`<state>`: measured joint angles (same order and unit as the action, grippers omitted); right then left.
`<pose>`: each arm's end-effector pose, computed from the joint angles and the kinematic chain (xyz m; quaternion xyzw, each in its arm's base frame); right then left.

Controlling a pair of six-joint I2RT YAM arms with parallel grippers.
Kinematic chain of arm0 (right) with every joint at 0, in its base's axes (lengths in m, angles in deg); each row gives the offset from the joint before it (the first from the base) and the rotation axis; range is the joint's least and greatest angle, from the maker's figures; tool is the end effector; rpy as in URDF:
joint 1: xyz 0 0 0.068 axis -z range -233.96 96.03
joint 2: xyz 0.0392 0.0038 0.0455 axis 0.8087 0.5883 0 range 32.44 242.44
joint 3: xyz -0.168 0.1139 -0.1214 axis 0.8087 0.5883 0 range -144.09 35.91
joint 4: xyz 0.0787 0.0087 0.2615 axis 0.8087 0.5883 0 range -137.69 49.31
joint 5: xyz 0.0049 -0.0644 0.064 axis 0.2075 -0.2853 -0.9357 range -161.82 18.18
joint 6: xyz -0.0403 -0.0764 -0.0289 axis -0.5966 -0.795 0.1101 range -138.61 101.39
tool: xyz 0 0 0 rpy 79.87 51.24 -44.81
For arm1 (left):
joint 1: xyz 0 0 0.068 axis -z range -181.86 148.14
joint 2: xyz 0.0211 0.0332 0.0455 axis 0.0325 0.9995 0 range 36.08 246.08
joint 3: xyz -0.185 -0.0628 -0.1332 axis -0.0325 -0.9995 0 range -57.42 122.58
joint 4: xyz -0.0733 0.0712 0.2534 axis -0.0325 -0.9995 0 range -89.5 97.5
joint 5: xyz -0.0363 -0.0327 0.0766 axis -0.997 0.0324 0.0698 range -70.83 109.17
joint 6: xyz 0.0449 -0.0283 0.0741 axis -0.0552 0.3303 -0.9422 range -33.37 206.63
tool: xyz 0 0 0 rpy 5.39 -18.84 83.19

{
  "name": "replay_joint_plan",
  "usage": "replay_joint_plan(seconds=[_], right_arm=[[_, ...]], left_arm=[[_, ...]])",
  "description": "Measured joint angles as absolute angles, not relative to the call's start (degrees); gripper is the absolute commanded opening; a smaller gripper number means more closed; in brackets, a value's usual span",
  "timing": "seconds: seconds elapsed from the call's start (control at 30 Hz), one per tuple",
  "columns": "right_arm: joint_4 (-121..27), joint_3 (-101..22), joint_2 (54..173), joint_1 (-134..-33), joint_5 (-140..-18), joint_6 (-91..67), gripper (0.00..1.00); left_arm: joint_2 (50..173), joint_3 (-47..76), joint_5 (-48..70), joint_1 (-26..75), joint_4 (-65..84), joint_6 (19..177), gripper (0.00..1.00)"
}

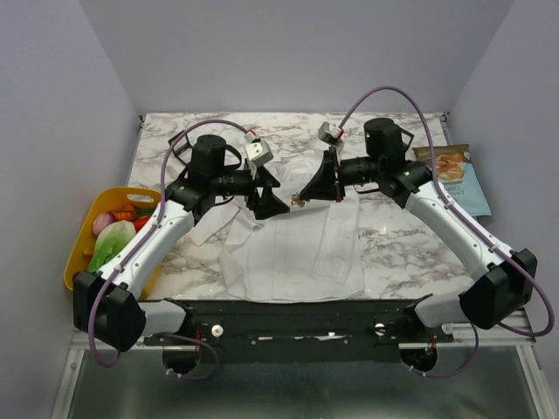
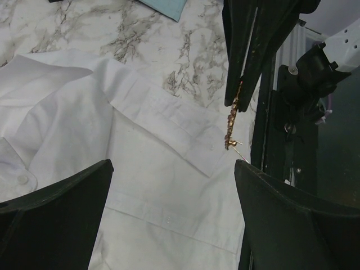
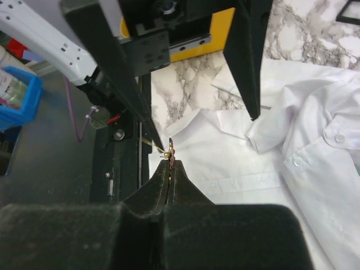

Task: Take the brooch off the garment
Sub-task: Close the brooch.

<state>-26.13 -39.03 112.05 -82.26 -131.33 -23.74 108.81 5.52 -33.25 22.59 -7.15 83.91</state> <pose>0.2698 0.2250 0.3239 -0.4631 0.6307 0.5049 0.3645 0.2732 -0.1953 0.2936 0.4096 0.6771 -0.4563 0.4070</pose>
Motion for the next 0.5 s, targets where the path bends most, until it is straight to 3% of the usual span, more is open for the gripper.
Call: replay_joint_plan(seconds=[0.5], right_arm=[[-27.9,-39.8,113.5,-86.7,-119.6,-21.7,0.01]], left_arm=[[109.4,5.0,-34.1,22.6,-5.3,85.3,0.99]])
